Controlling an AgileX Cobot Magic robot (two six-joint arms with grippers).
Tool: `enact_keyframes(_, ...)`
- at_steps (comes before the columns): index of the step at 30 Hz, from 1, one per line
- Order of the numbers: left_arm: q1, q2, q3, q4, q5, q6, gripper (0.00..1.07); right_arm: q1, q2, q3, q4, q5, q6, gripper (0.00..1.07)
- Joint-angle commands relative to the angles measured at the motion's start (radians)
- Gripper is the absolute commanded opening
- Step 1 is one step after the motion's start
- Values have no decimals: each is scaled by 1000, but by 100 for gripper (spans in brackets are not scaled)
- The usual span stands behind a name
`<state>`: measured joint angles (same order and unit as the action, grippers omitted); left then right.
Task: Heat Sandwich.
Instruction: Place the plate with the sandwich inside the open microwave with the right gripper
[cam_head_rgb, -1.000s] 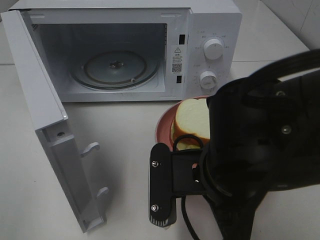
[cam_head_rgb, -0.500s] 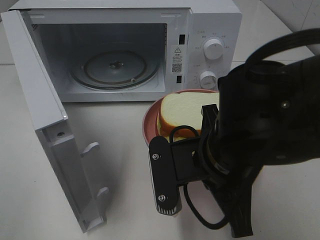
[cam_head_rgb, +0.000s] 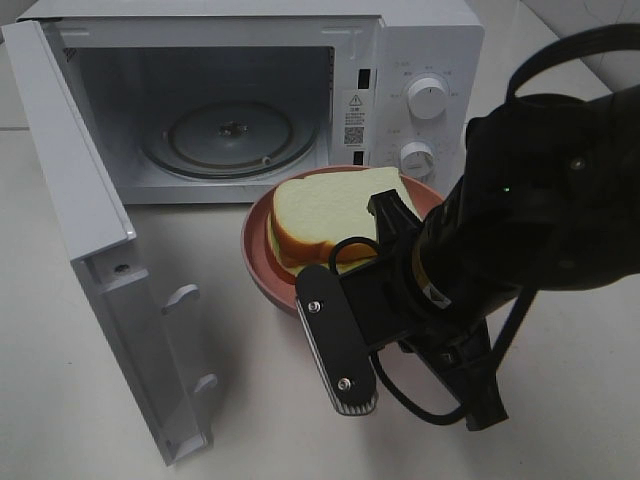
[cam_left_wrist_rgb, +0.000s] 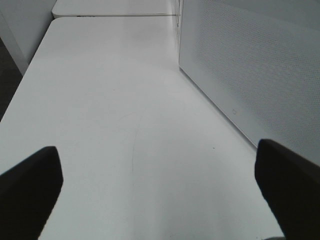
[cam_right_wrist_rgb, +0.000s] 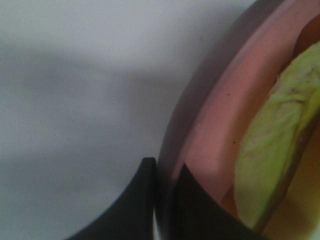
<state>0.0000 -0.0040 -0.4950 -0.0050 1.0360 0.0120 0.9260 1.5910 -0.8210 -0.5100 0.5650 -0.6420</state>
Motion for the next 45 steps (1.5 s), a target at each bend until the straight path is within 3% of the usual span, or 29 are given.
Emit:
enact_keyframes(1,0,-27,3,-6,-9,-1,106,-29,-8,1,52,-43,-134,0)
enact_keyframes(21,0,-27,3,-6,-9,-1,106,-171,-7,-79,311,-78,-595,0)
enact_keyframes(45,0,-27,3,-6,-9,0,106,-167,88,-211,289,-63,-666,0)
